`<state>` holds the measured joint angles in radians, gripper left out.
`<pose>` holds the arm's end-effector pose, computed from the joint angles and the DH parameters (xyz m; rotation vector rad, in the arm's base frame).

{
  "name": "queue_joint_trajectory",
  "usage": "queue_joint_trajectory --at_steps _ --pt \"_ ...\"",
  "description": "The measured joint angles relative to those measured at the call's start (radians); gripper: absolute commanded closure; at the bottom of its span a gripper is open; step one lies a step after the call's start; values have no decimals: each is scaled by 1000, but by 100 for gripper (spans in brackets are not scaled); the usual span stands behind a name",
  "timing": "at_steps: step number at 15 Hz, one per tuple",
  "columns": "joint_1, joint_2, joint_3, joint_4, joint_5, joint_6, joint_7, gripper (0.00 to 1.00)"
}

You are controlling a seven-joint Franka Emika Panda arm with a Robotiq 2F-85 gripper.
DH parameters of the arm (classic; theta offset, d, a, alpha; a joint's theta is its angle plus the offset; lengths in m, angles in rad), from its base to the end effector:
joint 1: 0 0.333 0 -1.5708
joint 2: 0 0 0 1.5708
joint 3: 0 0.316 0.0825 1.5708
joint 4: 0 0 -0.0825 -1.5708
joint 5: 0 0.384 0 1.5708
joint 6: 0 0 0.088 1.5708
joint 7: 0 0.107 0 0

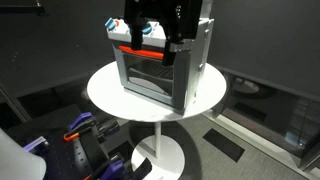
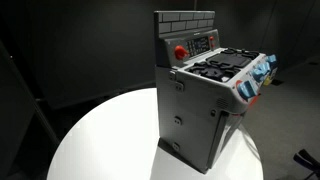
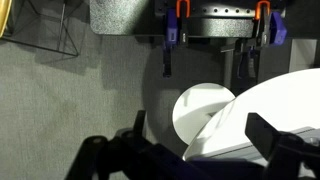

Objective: Press the orange button on the stove

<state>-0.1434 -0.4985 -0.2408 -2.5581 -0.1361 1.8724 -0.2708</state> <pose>0.3372 -0.1465 0.4154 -3.0784 0.0313 0.2928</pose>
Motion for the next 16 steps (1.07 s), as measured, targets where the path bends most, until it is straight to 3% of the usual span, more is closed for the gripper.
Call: queue_joint_trajectory --at_steps 10,16 --pt "2 1 8 10 8 34 0 0" --pt "56 12 28 94 106 93 0 0"
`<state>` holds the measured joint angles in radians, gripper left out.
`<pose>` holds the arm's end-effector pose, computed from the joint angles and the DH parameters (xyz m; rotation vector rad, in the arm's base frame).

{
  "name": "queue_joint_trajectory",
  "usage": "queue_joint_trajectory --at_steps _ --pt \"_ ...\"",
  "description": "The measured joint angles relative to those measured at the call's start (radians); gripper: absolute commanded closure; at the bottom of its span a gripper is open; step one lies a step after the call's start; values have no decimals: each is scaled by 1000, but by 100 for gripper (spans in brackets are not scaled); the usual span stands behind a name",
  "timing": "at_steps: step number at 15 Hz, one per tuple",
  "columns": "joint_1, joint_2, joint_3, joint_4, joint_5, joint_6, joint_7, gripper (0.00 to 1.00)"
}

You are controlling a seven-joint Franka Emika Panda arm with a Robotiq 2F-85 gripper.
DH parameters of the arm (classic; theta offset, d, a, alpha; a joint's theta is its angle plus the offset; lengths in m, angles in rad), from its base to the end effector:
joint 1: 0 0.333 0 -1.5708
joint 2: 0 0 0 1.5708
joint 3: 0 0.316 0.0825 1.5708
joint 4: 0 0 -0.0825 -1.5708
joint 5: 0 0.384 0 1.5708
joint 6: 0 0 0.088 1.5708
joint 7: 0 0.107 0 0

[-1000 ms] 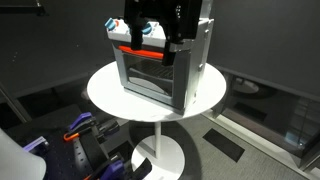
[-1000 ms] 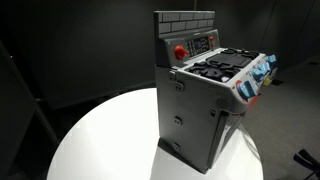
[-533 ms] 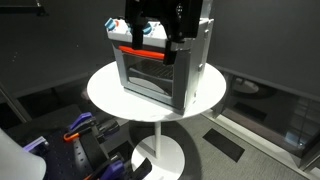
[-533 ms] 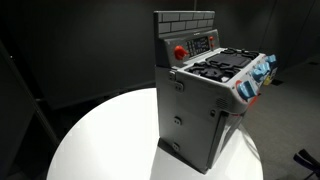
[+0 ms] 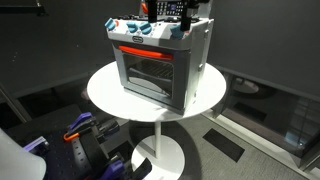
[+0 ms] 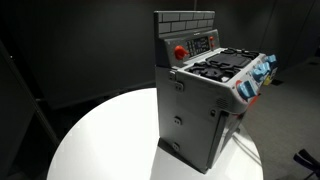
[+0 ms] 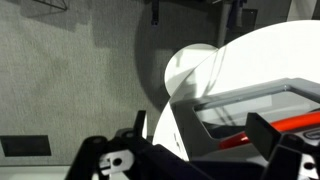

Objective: Press the orange button on the stove

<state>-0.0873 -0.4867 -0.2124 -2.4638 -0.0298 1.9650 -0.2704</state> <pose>0.3794 -0.1226 0.4623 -3.0672 -0.0116 0.0013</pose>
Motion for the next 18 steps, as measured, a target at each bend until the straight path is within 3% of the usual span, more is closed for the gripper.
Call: queue_joint_trajectory --at_steps 6,12,18 --pt "49 75 31 115 80 118 1 0" --pt "70 207 74 215 83 278 13 0" --pt "74 339 123 303 83 353 54 0"
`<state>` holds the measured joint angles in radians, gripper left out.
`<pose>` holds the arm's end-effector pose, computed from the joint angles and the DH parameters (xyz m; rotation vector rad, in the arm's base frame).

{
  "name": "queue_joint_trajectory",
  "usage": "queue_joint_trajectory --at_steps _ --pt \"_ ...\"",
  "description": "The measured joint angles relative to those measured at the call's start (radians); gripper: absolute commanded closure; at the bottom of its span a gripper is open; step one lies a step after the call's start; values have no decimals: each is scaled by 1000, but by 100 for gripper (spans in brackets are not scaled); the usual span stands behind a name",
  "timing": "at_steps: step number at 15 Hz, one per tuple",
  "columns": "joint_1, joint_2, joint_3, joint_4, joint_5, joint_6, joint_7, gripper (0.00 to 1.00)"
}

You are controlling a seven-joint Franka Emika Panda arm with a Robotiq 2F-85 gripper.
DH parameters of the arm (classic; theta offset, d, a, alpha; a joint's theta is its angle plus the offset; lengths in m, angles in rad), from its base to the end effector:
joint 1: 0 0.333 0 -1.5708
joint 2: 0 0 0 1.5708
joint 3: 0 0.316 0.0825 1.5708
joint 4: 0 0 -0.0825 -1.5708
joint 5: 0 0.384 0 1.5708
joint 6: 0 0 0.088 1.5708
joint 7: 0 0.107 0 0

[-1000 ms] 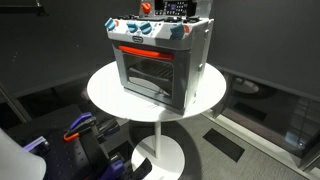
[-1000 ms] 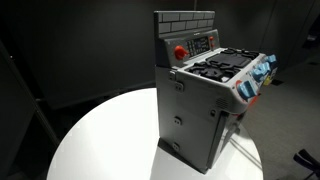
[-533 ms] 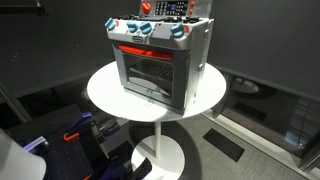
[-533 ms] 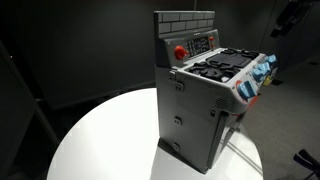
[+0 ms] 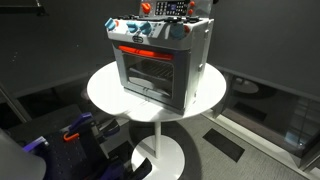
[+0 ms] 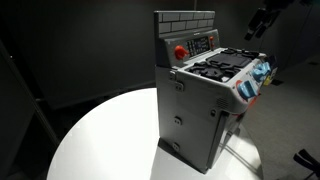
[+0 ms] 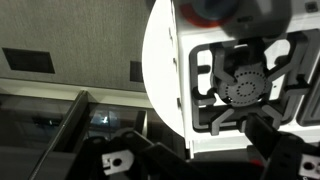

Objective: Press the orange button on the stove

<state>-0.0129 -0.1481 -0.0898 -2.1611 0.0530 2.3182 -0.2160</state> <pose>0.5307 -0.0553 0.4920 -3.0932 -0.1272 -0.4830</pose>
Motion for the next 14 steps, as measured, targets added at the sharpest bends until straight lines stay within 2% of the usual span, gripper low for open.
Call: queue_joint_trajectory --at_steps 6,14 --pt "0 77 35 67 0 15 60 0" --pt "0 81 38 75 0 15 62 0"
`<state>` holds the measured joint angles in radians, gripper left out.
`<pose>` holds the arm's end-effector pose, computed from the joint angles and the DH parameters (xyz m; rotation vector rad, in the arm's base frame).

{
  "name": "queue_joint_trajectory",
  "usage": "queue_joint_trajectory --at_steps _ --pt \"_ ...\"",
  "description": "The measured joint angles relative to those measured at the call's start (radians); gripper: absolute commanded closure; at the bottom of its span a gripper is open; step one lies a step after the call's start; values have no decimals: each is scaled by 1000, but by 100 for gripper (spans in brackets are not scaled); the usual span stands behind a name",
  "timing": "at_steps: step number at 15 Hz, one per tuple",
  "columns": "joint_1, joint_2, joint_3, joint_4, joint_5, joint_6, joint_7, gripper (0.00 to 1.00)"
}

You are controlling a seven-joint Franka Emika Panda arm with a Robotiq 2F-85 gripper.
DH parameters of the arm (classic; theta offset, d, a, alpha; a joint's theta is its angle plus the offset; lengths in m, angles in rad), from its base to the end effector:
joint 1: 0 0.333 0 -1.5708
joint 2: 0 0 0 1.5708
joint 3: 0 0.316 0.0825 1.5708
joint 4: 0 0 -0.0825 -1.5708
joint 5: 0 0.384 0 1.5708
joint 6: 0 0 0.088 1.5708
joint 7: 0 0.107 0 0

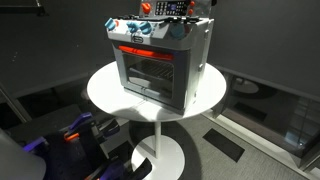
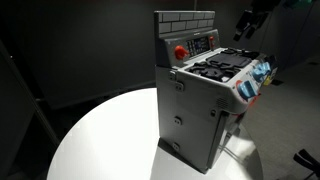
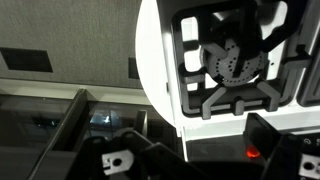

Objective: Press the orange button on the stove

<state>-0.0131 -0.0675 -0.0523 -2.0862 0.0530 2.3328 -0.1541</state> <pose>0.5585 -0.0362 0.4873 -3.0885 -0.0892 -0.4941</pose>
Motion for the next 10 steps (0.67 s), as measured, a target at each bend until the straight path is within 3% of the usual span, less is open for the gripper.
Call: queue_joint_trajectory --at_steps 10 --pt "0 31 11 0 0 84 0 0"
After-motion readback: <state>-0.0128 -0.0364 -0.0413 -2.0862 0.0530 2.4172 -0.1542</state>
